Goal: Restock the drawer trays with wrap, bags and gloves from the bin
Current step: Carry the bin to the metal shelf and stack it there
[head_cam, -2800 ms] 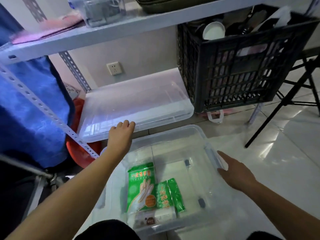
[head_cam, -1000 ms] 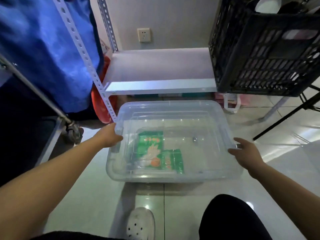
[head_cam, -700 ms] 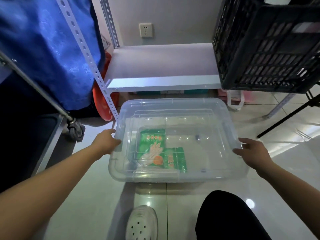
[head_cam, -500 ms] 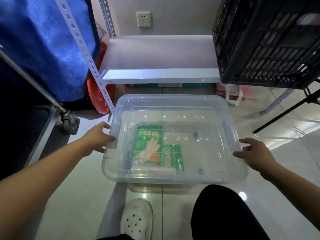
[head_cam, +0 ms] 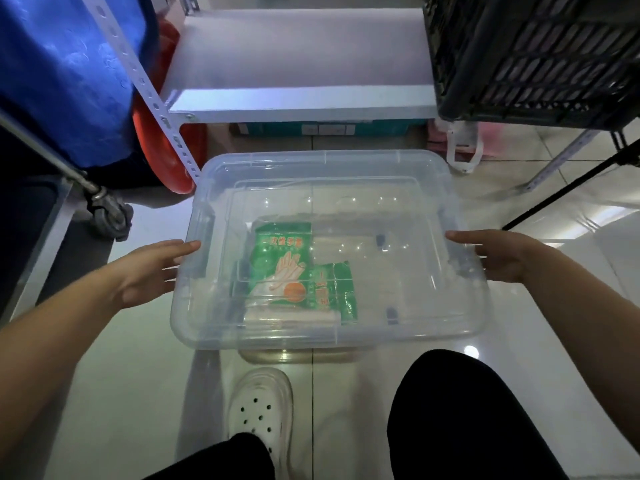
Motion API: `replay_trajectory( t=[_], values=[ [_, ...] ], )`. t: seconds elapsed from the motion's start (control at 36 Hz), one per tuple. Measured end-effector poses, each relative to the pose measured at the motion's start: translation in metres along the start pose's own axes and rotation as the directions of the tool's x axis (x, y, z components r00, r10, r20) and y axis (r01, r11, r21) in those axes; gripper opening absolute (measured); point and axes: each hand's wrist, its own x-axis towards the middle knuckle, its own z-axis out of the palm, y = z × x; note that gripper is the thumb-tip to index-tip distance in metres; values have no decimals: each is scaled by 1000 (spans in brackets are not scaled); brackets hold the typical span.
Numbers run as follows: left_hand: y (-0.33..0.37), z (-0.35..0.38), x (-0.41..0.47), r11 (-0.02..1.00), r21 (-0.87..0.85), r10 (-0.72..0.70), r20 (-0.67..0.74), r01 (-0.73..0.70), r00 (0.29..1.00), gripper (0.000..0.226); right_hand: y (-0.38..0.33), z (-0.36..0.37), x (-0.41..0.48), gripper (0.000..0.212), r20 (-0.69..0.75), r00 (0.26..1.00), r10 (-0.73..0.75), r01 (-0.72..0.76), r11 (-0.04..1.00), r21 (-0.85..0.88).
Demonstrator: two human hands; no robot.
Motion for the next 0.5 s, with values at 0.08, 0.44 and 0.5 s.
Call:
replay_trajectory(
  t=[0.08, 0.44, 0.5],
  values=[
    [-2, 4, 3, 993, -110, 33, -47, -38, 998, 45, -1, -4, 2, 60, 27, 999, -26, 27, 1000, -5],
    [46, 22, -15, 971, 240, 36, -199, 13, 979, 24, 20, -41, 63, 64, 73, 996, -46, 49, 998, -49],
    [50, 29, -15, 964, 265, 64, -245, 3, 967, 17, 31, -37, 71, 63, 104, 991, -87, 88, 996, 0]
  ],
)
